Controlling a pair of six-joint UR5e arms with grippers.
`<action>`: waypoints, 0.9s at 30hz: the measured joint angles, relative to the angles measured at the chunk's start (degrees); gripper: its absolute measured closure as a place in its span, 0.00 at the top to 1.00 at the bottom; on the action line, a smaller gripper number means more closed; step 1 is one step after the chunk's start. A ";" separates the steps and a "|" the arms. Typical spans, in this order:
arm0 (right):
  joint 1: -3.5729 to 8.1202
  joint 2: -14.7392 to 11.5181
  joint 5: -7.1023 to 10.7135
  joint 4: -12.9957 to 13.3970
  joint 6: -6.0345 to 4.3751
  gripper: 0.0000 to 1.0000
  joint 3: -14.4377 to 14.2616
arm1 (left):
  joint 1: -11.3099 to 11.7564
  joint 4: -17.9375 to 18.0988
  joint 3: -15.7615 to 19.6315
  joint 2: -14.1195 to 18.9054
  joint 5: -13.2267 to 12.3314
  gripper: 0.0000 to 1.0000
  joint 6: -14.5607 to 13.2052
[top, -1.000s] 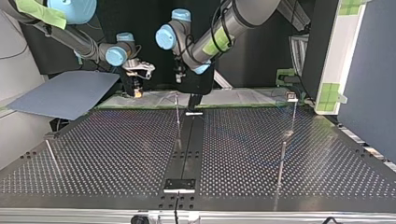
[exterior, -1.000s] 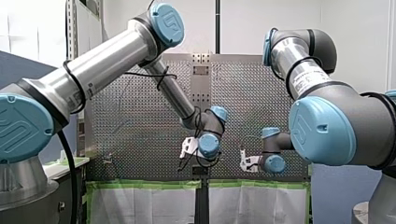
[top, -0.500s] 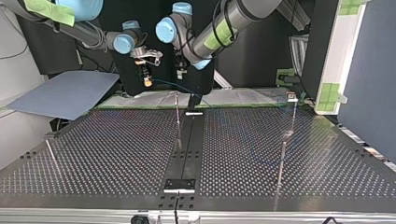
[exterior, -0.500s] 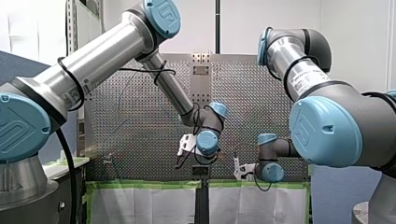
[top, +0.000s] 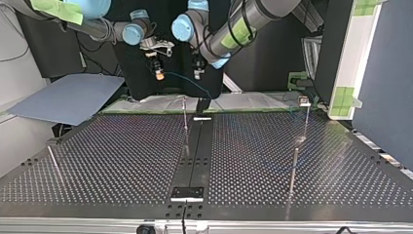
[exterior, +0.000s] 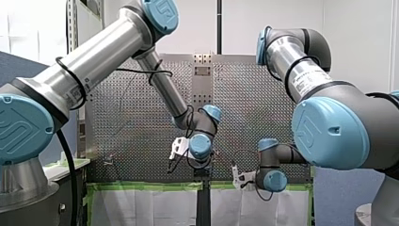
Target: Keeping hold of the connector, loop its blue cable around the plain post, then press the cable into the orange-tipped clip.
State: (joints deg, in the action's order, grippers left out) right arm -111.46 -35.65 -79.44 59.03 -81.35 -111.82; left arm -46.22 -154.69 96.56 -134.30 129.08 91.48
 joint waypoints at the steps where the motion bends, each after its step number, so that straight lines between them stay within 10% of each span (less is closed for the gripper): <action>1: -0.06 -0.05 0.02 0.47 0.17 0.00 -0.44 | 0.11 0.08 0.37 0.26 -0.01 1.00 0.00; 7: -0.38 -2.33 -0.55 3.87 0.13 0.00 -3.73 | 0.60 0.23 1.25 0.65 -0.32 1.00 0.01; 27: -1.22 -12.95 -2.47 8.16 -8.07 0.00 -11.02 | 2.49 0.48 1.63 0.68 -0.99 1.00 -0.01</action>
State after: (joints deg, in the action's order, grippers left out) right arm -112.67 -48.61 -81.91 67.19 -89.42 -122.84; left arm -43.72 -154.22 98.19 -133.62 128.10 91.47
